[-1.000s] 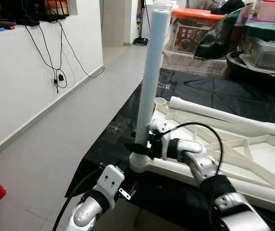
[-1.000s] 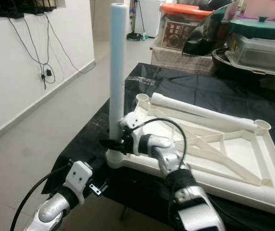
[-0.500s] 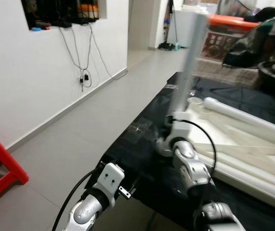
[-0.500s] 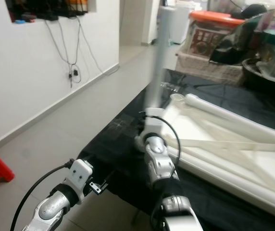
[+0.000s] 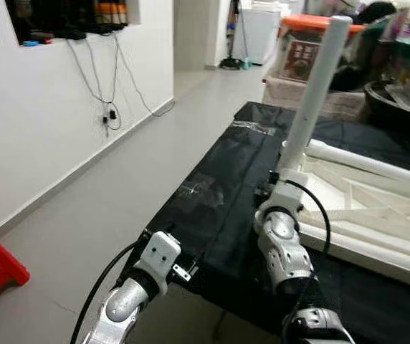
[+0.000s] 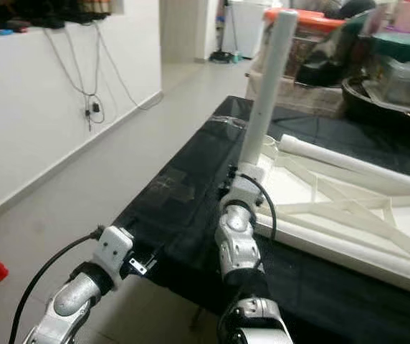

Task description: Building children table

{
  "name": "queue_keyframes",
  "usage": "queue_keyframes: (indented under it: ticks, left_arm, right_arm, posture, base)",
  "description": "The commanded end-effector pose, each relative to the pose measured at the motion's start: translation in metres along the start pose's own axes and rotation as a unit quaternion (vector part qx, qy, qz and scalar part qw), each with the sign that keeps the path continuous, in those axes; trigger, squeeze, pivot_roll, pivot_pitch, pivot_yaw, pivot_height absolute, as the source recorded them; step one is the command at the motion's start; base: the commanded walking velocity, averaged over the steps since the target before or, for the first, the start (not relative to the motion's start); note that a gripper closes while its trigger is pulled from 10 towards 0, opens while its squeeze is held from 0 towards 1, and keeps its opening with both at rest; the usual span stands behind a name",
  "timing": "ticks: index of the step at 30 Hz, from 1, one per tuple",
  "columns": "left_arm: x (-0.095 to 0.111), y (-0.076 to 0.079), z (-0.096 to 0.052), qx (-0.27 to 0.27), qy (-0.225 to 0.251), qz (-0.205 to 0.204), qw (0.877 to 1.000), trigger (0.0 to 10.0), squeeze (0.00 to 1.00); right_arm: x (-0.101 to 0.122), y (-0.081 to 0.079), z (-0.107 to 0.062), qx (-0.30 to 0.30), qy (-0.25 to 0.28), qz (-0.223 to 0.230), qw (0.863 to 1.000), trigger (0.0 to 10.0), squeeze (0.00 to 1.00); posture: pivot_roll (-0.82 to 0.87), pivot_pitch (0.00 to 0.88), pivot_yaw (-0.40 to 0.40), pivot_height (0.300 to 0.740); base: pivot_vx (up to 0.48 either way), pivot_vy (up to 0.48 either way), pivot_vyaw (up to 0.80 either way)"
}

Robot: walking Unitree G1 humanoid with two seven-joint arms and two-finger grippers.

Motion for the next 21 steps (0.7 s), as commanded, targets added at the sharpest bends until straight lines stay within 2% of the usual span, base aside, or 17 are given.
queue_keyframes:
  ticks: [1,5,6,7,8,9,10,11,12,13,14,15,16,17,18,19,21]
  left_arm:
    - [0.004,0.008,-0.002,-0.011,0.013,0.009,1.0,10.0,0.0]
    - [0.005,0.008,-0.002,-0.007,0.015,0.001,1.0,10.0,0.0]
    - [0.004,0.009,-0.001,-0.009,0.014,-0.004,1.0,10.0,0.0]
    - [0.002,0.012,-0.001,-0.014,0.01,-0.006,1.0,10.0,0.0]
    - [0.002,0.012,-0.001,-0.014,0.01,-0.006,1.0,10.0,0.0]
    - [0.0,0.014,-0.001,-0.019,0.007,-0.005,1.0,10.0,0.0]
    - [-0.001,0.016,0.0,-0.02,0.006,-0.006,1.0,10.0,0.0]
    - [-0.001,0.016,0.0,-0.02,0.006,-0.006,1.0,10.0,0.0]
    - [-0.002,0.016,0.0,-0.022,0.004,-0.008,1.0,10.0,0.0]
    - [-0.002,0.016,0.0,-0.022,0.004,-0.008,1.0,10.0,0.0]
    - [-0.002,0.017,0.0,-0.022,0.003,-0.009,1.0,10.0,0.0]
    - [-0.003,0.018,-0.001,-0.023,0.003,-0.008,1.0,10.0,0.0]
    - [-0.003,0.018,-0.001,-0.023,0.003,-0.008,1.0,10.0,0.0]
    - [-0.003,0.019,-0.001,-0.024,0.004,-0.007,1.0,10.0,0.0]
    - [-0.003,0.02,-0.002,-0.024,0.005,-0.006,1.0,10.0,0.0]
    - [-0.003,0.021,-0.003,-0.025,0.006,-0.005,1.0,10.0,0.0]
    - [-0.003,0.021,-0.004,-0.025,0.007,-0.005,1.0,10.0,0.0]
  right_arm:
    - [0.011,-0.003,0.002,0.034,0.029,0.014,0.999,10.0,0.0]
    - [0.012,-0.005,0.002,0.058,0.035,0.026,0.997,10.0,0.0]
    - [0.018,-0.014,0.003,0.119,0.047,0.035,0.991,10.0,0.0]
    - [0.023,-0.027,0.001,0.199,0.058,0.031,0.978,10.0,0.0]
    - [0.023,-0.027,0.001,0.199,0.058,0.031,0.978,10.0,0.0]
    - [0.026,-0.035,-0.003,0.253,0.065,0.026,0.965,10.0,0.0]
    - [0.029,-0.046,-0.01,0.321,0.072,0.017,0.944,10.0,0.0]
    - [0.029,-0.046,-0.01,0.321,0.072,0.017,0.944,10.0,0.0]
    - [0.028,-0.059,-0.023,0.403,0.073,-0.004,0.912,10.0,0.0]
    - [0.028,-0.059,-0.023,0.403,0.073,-0.004,0.912,10.0,0.0]
    - [0.026,-0.066,-0.032,0.454,0.071,-0.016,0.888,10.0,0.0]
    - [0.018,-0.077,-0.049,0.535,0.069,-0.054,0.841,10.0,0.0]
    - [0.018,-0.077,-0.049,0.535,0.069,-0.054,0.841,10.0,0.0]
    - [0.011,-0.081,-0.061,0.582,0.063,-0.079,0.807,10.0,0.0]
    - [0.008,-0.085,-0.067,0.61,0.058,-0.086,0.785,10.0,0.0]
    - [0.006,-0.086,-0.07,0.626,0.055,-0.088,0.773,10.0,0.0]
    - [0.007,-0.089,-0.07,0.63,0.054,-0.09,0.769,10.0,0.0]
  posture:
    - [0.18,0.0,-0.059,0.74]
    - [0.18,0.0,-0.057,0.74]
    - [0.17,0.0,-0.05,0.74]
    - [0.17,0.0,-0.046,0.74]
    - [0.17,0.0,-0.046,0.74]
    - [0.17,0.0,-0.046,0.74]
    - [0.17,0.0,-0.05,0.74]
    - [0.17,0.0,-0.05,0.74]
    - [0.17,0.0,-0.059,0.74]
    - [0.17,0.0,-0.059,0.74]
    - [0.17,0.0,-0.059,0.74]
    - [0.19,0.0,-0.072,0.74]
    - [0.19,0.0,-0.072,0.74]
    - [0.19,0.0,-0.073,0.74]
    - [0.19,0.0,-0.077,0.74]
    - [0.19,0.0,-0.077,0.74]
    - [0.19,0.0,-0.073,0.74]
  base:
    - [0.0,0.0,0.0]
    - [0.0,0.0,0.0]
    - [0.0,0.0,0.0]
    - [0.0,0.0,0.0]
    - [0.0,0.0,0.0]
    - [0.0,0.0,0.0]
    - [0.0,0.0,0.0]
    - [0.0,0.0,0.0]
    - [0.0,0.0,0.0]
    - [0.0,0.0,0.0]
    - [0.0,0.0,0.0]
    - [0.0,0.0,0.0]
    - [0.0,0.0,0.0]
    - [0.0,0.0,0.0]
    - [0.0,0.0,0.0]
    - [0.0,0.0,0.0]
    - [0.0,0.0,0.0]
Point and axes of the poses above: a point about 5 cm out from each wrist's last joint towards the gripper, its own z axis pointing out of the wrist towards the gripper, its own x axis along the axis of the wrist's last joint, y = z × x, the point moved 6 cm from there along z, pointing out of the wrist towards the gripper, and after that the axes turned 14 degrees about -z, right-handed, at the moved point
